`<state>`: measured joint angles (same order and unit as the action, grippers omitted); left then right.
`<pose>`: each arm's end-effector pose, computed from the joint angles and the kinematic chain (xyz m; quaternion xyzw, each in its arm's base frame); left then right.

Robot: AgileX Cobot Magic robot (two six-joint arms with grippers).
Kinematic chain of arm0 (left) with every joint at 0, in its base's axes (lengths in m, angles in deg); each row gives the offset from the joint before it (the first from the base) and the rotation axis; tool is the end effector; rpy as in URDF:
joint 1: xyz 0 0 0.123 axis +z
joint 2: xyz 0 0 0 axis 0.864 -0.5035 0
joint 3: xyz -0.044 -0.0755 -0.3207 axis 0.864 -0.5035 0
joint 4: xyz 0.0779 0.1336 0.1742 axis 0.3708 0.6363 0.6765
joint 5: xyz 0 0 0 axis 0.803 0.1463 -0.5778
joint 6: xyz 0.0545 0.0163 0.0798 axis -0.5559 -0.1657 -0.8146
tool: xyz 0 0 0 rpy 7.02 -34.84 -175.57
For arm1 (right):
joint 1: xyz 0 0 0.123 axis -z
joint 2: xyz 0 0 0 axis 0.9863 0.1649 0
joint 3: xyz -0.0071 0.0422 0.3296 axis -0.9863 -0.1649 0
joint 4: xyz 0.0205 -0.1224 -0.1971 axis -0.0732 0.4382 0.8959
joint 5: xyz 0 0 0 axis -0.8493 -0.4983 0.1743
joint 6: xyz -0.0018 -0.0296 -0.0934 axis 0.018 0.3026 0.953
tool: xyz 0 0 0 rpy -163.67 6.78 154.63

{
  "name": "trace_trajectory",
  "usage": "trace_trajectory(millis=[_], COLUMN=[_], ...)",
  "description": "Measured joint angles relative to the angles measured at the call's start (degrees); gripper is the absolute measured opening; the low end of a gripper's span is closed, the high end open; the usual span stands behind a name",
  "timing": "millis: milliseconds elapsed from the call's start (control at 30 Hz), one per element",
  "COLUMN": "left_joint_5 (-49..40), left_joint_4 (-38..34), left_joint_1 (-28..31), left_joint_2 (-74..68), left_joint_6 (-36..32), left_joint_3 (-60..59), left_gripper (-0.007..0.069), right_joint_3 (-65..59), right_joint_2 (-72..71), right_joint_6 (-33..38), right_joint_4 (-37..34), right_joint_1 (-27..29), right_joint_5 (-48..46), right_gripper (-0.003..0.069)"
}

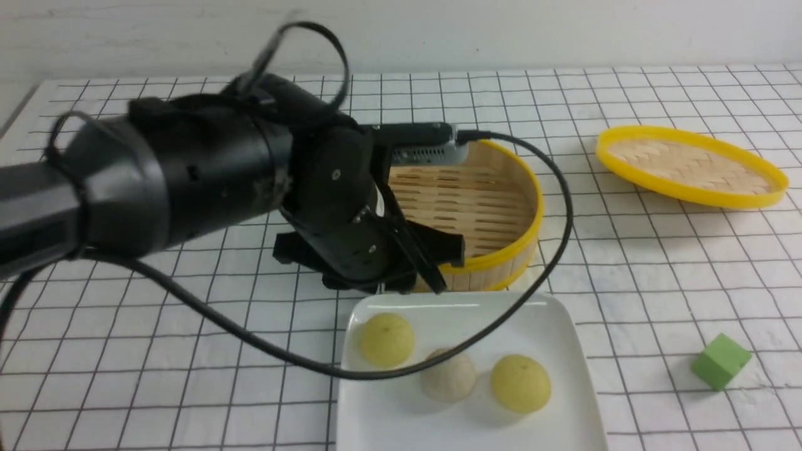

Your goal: Put the steamed buns into the plate on the white-black tablecloth.

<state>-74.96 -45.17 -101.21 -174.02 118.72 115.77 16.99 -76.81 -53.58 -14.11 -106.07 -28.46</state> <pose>0.2538 -0.2138 0.3265 0.0950 0.9607 -0.1172 0.2331 -0.0370 -0.0283 0.2800 -0.0405 0.7527 0.1906 0.6289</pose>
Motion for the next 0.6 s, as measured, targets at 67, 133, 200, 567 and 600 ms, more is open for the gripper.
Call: trace_trajectory(millis=[67, 133, 200, 567, 600], left_joint_5=[-0.6, -1.6, -2.0, -2.3, -2.4], left_joint_4=[0.4, 0.6, 0.6, 0.4, 0.4], left_joint_1=[0.0, 0.0, 0.0, 0.0, 0.0], left_joint_2=[1.2, 2.6, 3.3, 4.1, 4.1], left_joint_6=[-0.2, -1.6, -3.5, -6.5, -6.5], left_joint_3=[0.0, 0.0, 0.0, 0.0, 0.0], left_gripper=[0.0154, 0.0062, 0.0014, 0.0002, 0.0002], right_joint_3=[-0.1, -0.6, -1.9, -5.3, -5.3], right_joint_2=[0.0, 0.0, 0.0, 0.0, 0.0], right_joint_6=[1.1, 3.7, 6.4, 18.2, 18.4], right_joint_4=[-0.4, -0.6, -0.6, -9.0, -9.0], right_joint_1=[0.0, 0.0, 0.0, 0.0, 0.0], right_joint_5=[-0.4, -0.8, 0.5, 5.1, 5.1], right_gripper=[-0.0016, -0.0016, -0.0016, -0.0016, -0.0016])
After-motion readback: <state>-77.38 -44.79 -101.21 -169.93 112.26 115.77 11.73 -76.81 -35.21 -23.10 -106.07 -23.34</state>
